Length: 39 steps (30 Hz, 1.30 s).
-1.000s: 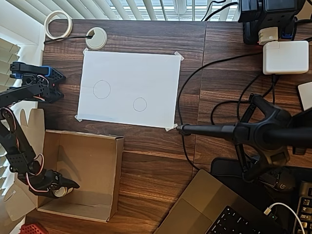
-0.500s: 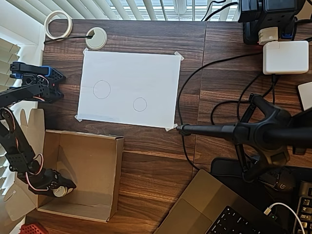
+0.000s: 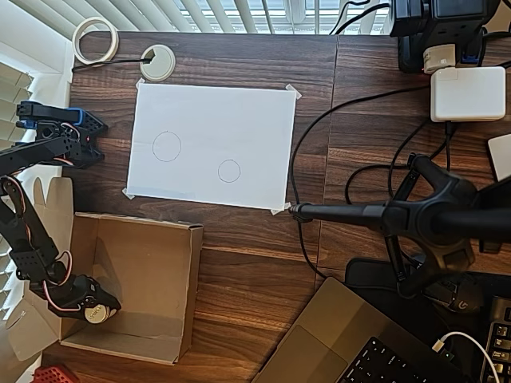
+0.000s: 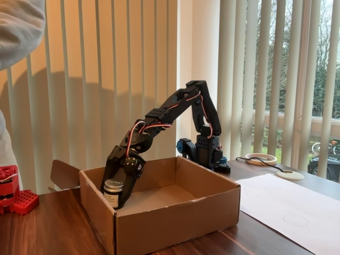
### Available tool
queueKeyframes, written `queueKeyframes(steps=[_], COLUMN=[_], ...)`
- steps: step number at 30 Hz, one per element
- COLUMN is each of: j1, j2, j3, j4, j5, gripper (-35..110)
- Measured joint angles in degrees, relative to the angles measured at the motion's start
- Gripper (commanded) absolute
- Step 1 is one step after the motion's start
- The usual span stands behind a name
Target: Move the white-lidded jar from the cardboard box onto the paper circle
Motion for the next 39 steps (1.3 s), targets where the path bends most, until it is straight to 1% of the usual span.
queueKeyframes(steps=[10,14,18,21,26,30,35,39], j1=[-3.25,-4.31,-5.98,-8.7,-16.79,-25.14,-36.83,-46.76], j2=[3.34,6.86,9.67,12.48,18.28,22.59,28.13,32.96], j3=[0.18,-0.7,-5.62,-10.28,-16.17,-16.17,-14.68,-6.5], j4=[0.35,3.87,7.73,11.51,17.67,19.07,18.98,16.17], j5=[4.57,5.71,8.09,13.36,25.14,31.38,34.72,34.8], gripper=[0,0,0,0,0,0,0,0])
